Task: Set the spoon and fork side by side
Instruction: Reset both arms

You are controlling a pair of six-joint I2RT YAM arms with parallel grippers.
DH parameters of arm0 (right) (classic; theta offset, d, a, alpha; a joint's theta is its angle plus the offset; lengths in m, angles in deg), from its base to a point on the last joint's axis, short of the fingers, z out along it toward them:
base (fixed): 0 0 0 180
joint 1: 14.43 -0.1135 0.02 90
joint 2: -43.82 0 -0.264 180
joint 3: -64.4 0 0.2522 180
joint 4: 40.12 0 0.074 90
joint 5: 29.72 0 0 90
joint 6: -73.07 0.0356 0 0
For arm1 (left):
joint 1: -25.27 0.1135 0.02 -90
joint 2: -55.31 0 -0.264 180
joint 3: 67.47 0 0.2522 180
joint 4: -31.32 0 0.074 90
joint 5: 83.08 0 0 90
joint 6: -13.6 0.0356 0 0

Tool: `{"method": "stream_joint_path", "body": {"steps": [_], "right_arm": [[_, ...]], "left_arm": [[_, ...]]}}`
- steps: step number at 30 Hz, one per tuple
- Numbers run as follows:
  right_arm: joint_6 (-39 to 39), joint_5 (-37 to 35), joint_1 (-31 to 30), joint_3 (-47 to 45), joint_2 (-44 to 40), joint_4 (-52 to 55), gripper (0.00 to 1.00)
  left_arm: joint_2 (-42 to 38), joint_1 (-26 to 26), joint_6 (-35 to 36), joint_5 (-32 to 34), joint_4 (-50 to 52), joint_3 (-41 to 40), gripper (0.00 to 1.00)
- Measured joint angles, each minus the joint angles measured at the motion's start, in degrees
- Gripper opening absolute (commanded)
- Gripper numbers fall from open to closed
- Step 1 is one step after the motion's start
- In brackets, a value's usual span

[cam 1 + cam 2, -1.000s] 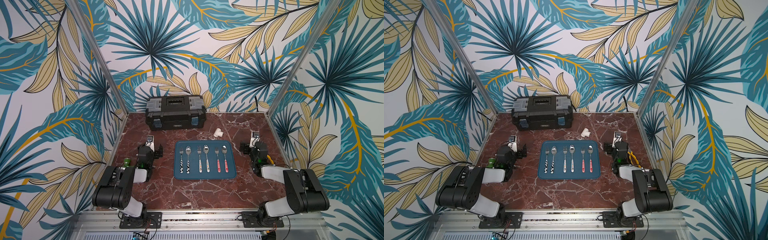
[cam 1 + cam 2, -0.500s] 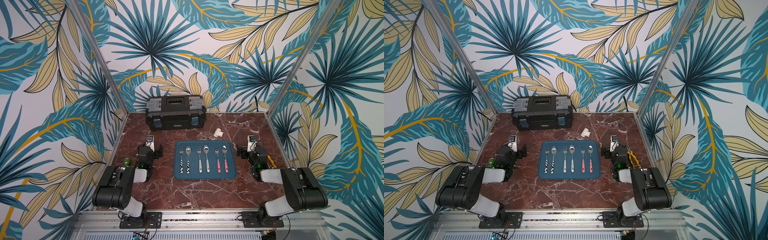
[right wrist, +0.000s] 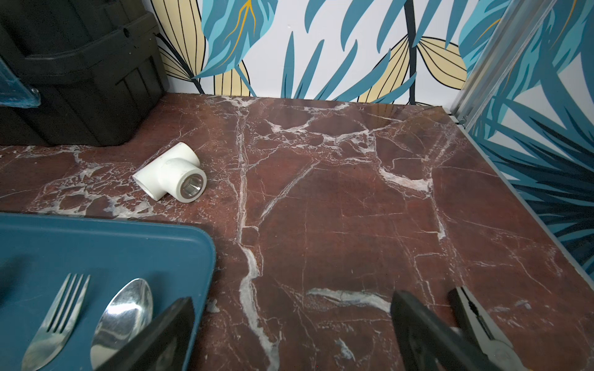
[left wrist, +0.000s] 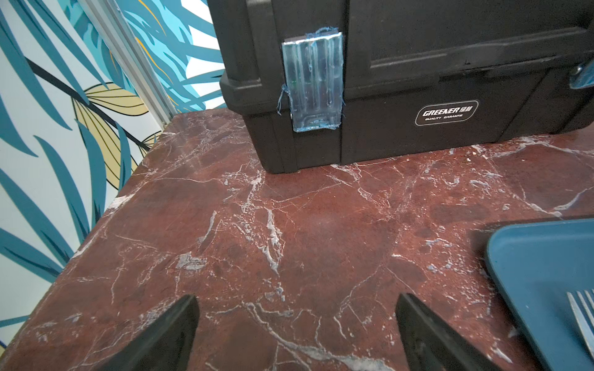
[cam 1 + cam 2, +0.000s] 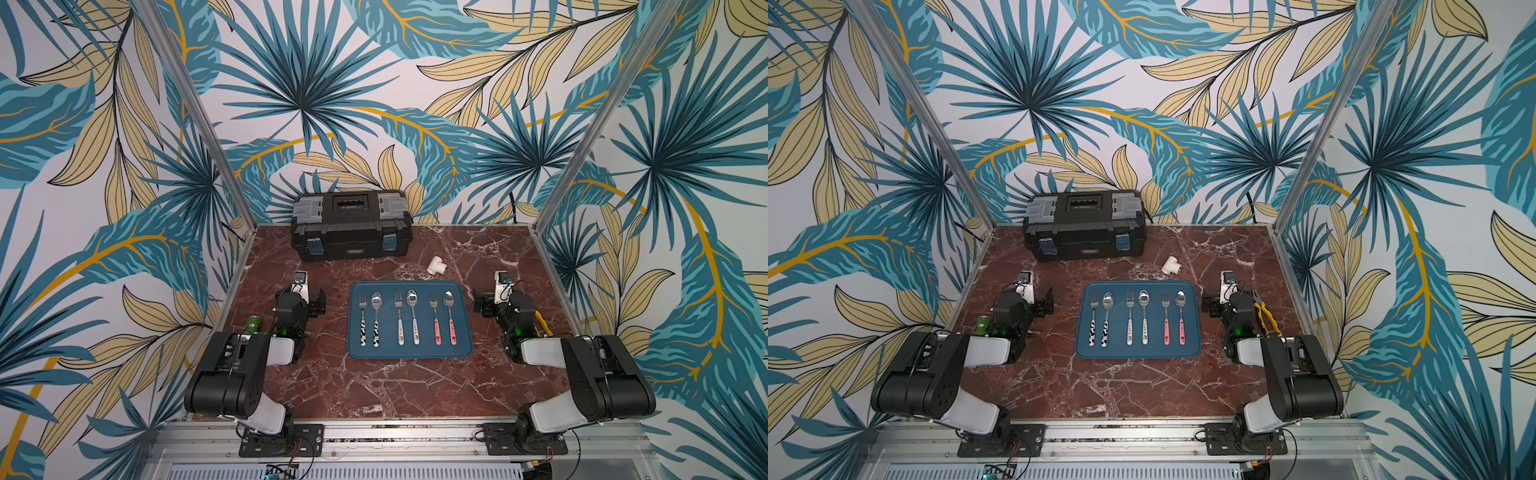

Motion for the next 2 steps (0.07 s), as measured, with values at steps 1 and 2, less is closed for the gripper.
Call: {"method": "stream_joint_path", "body": {"steps": [1,2], "right_arm": [[0.0,0.0,0.0,0.02,0.0,0.0,0.99],[-0.02,0.0,0.0,0.04,-0.02,0.0,1.0]], "left_arm": [[0.0,0.0,0.0,0.02,0.02,0.0,1.0],[0.0,0.0,0.0,0.02,0.04,0.0,1.0]]}}
